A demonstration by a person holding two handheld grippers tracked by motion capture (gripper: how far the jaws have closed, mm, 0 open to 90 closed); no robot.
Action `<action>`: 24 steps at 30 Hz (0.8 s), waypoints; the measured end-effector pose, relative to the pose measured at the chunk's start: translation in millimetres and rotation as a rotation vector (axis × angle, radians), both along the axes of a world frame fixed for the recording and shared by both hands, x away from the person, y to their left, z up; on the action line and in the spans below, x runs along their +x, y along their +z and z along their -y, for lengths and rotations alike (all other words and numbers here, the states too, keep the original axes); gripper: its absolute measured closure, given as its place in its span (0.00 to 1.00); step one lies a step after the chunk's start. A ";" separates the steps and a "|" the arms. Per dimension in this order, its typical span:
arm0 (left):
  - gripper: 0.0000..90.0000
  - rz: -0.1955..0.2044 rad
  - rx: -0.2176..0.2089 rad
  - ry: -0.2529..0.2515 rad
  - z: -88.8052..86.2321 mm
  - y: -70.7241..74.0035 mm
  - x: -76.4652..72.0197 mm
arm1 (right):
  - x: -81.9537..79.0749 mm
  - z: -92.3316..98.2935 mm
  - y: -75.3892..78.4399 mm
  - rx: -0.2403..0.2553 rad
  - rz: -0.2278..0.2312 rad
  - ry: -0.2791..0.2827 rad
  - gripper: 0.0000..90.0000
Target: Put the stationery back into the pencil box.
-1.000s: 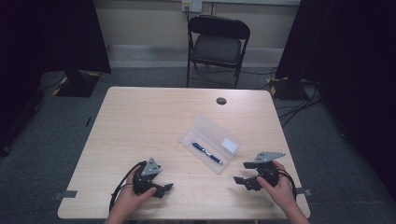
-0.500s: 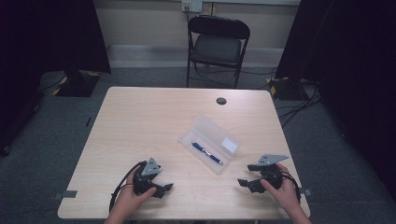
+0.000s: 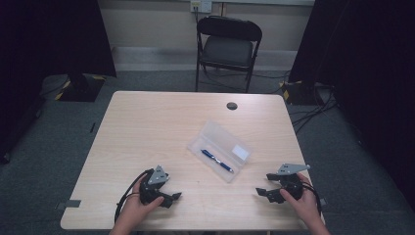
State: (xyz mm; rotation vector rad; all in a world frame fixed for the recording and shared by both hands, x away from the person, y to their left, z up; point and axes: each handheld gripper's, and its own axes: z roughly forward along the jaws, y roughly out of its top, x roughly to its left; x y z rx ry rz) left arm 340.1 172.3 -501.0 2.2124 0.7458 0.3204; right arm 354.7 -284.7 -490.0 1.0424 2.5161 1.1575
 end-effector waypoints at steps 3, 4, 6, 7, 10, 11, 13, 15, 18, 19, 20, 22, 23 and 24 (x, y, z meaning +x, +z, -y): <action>0.16 0.001 -0.001 0.002 0.1 -0.1 -0.1 | -0.3 5.5 -2.8 -0.023 0.006 -0.010 0.24; 0.16 0.001 -0.001 0.001 0.1 -0.1 -0.1 | -0.7 7.3 -3.5 -0.013 0.010 -0.013 0.24; 0.16 0.001 0.000 0.001 0.1 -0.1 0.0 | -1.1 10.4 -3.7 -0.006 0.011 -0.017 0.24; 0.16 0.001 -0.001 0.001 0.1 -0.1 -0.1 | -1.4 11.8 -3.8 -0.007 0.013 -0.022 0.24; 0.16 0.001 -0.001 0.001 0.1 -0.1 -0.1 | -1.7 16.2 -4.5 -0.015 0.026 -0.026 0.24; 0.16 0.001 0.000 0.001 0.1 -0.1 0.0 | -2.0 17.4 -4.9 -0.020 0.031 -0.023 0.24; 0.16 0.000 -0.001 0.002 0.1 -0.1 -0.2 | -3.1 19.5 -6.2 -0.018 0.045 -0.017 0.24; 0.16 0.001 -0.001 0.002 0.1 -0.1 -0.2 | -4.6 20.5 -8.0 -0.022 0.070 -0.012 0.24; 0.16 0.001 0.000 0.001 0.1 -0.1 -0.1 | -6.1 20.5 -8.8 -0.047 0.093 -0.006 0.24; 0.16 0.001 -0.002 0.003 0.2 -0.1 -0.2 | -6.4 20.3 -8.8 -0.055 0.098 -0.003 0.24; 0.16 0.001 -0.002 0.003 0.2 -0.1 -0.2 | -6.4 20.2 -9.1 -0.059 0.103 0.000 0.24; 0.16 0.000 -0.001 0.003 0.2 -0.1 -0.2 | -7.1 19.3 -9.1 -0.070 0.109 0.000 0.24; 0.16 0.000 -0.001 0.002 0.2 -0.1 -0.2 | -6.9 19.4 -9.2 -0.068 0.109 0.001 0.23; 0.16 0.000 -0.002 0.003 0.2 -0.2 -0.2 | -7.0 19.2 -9.1 -0.070 0.106 -0.002 0.23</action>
